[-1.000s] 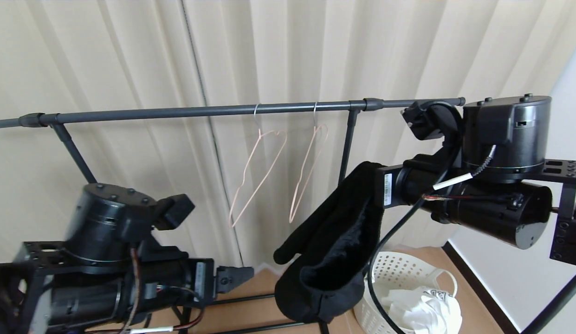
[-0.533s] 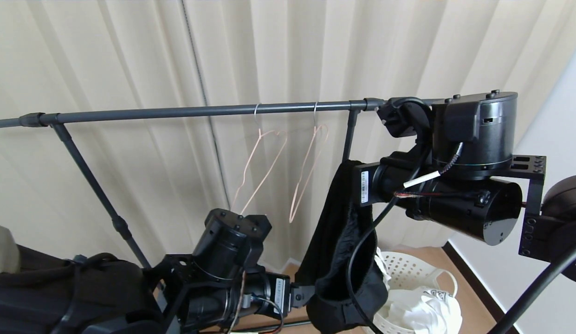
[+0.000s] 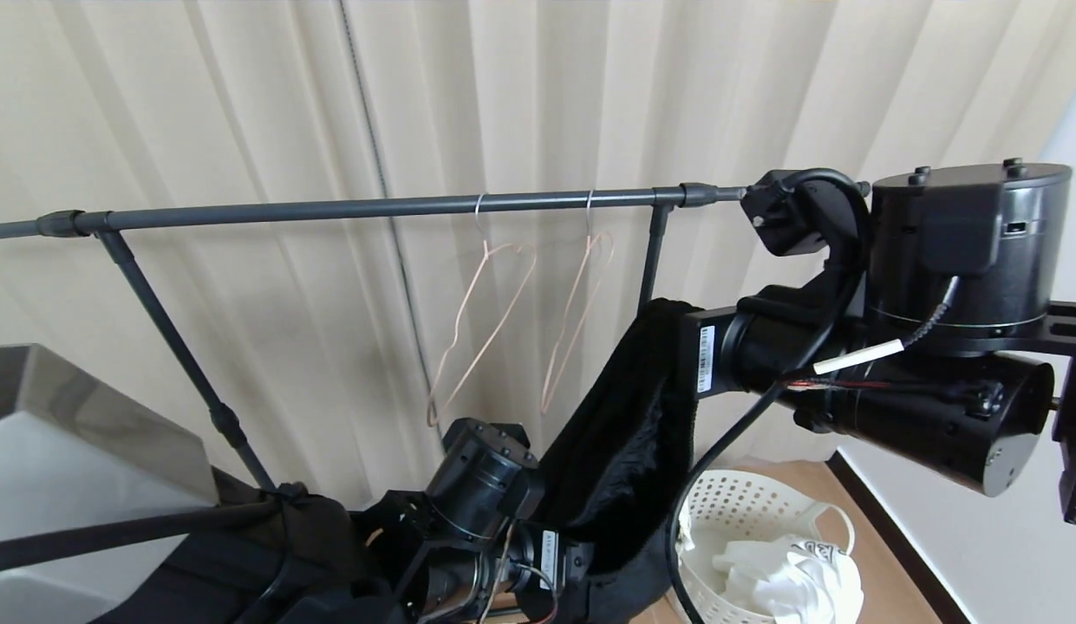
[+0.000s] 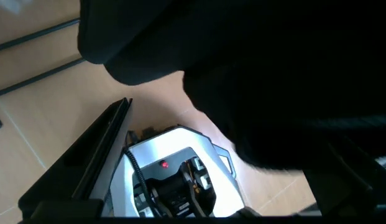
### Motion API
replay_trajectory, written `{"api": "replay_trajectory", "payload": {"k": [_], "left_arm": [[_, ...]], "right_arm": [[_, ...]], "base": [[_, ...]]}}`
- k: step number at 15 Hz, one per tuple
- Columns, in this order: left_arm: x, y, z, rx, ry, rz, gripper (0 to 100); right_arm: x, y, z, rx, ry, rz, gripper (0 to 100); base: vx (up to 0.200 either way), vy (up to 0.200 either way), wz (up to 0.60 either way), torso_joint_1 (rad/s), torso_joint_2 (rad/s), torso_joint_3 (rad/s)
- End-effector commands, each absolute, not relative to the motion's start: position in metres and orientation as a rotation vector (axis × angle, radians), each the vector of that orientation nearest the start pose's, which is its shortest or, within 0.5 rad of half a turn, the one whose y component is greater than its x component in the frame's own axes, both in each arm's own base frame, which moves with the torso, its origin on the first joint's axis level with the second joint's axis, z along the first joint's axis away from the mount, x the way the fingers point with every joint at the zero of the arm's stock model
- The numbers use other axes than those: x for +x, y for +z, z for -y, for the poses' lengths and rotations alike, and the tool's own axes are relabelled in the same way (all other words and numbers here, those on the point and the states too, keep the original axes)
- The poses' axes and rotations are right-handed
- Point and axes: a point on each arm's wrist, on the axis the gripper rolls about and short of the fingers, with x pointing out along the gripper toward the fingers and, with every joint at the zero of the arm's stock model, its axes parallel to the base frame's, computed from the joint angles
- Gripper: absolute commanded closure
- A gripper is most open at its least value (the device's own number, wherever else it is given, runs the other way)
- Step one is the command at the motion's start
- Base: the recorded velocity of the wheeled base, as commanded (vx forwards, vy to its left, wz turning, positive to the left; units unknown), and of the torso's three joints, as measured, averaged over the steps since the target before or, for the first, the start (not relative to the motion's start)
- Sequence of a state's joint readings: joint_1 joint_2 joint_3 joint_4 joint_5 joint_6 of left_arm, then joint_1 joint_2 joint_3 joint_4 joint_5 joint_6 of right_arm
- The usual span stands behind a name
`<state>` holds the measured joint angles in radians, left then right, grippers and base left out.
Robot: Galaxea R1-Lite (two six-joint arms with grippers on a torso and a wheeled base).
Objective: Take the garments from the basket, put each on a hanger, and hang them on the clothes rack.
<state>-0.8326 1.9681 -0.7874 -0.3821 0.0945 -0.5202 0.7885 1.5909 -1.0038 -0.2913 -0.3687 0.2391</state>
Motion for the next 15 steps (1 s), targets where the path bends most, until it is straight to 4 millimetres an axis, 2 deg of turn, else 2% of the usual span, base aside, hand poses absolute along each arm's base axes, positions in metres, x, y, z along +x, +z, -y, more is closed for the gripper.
{"api": "replay_trajectory", "payload": {"k": [1,2,3,5,7,8,9,12,14,15], "left_arm": [[0.225,0.054,0.241,-0.079,-0.43,-0.898,0],[0.226,0.053,0.241,-0.075,-0.418,-0.895,0],[0.225,0.055,0.24,-0.069,-0.404,-0.883,100],[0.223,0.071,0.237,-0.084,-0.399,-0.836,100],[0.219,0.105,0.228,-0.102,-0.375,-0.718,100],[0.219,0.114,0.223,-0.088,-0.364,-0.693,100],[0.217,0.138,0.209,-0.027,-0.336,-0.645,100],[0.221,0.176,0.186,0.036,-0.2,-0.635,100],[0.221,0.187,0.173,0.069,-0.117,-0.657,100],[0.217,0.191,0.162,0.076,-0.08,-0.662,100]], "right_arm": [[0.196,0.249,-0.188,0.095,0.393,-0.259,100],[0.195,0.25,-0.185,0.097,0.389,-0.256,100],[0.192,0.251,-0.178,0.094,0.352,-0.246,100],[0.198,0.246,-0.164,0.085,0.284,-0.253,100],[0.209,0.235,-0.143,-0.002,0.19,-0.3,100],[0.209,0.234,-0.138,-0.03,0.176,-0.32,100],[0.205,0.229,-0.13,-0.124,0.161,-0.392,100],[0.196,0.218,-0.124,-0.242,0.16,-0.533,100],[0.199,0.218,-0.117,-0.243,0.13,-0.552,100],[0.206,0.218,-0.106,-0.227,0.075,-0.559,100]], "base": [[0.0,0.0,0.0,0.0,0.0,0.0],[0.0,0.0,0.0,0.0,0.0,0.0],[0.0,0.0,0.0,0.0,0.0,0.0],[0.0,0.0,0.0,0.0,0.0,0.0],[0.0,0.0,0.0,0.0,0.0,0.0],[0.0,0.0,0.0,0.0,0.0,0.0],[0.0,0.0,0.0,0.0,0.0,0.0],[0.0,0.0,0.0,0.0,0.0,0.0],[0.0,0.0,0.0,0.0,0.0,0.0],[0.0,0.0,0.0,0.0,0.0,0.0]]}}
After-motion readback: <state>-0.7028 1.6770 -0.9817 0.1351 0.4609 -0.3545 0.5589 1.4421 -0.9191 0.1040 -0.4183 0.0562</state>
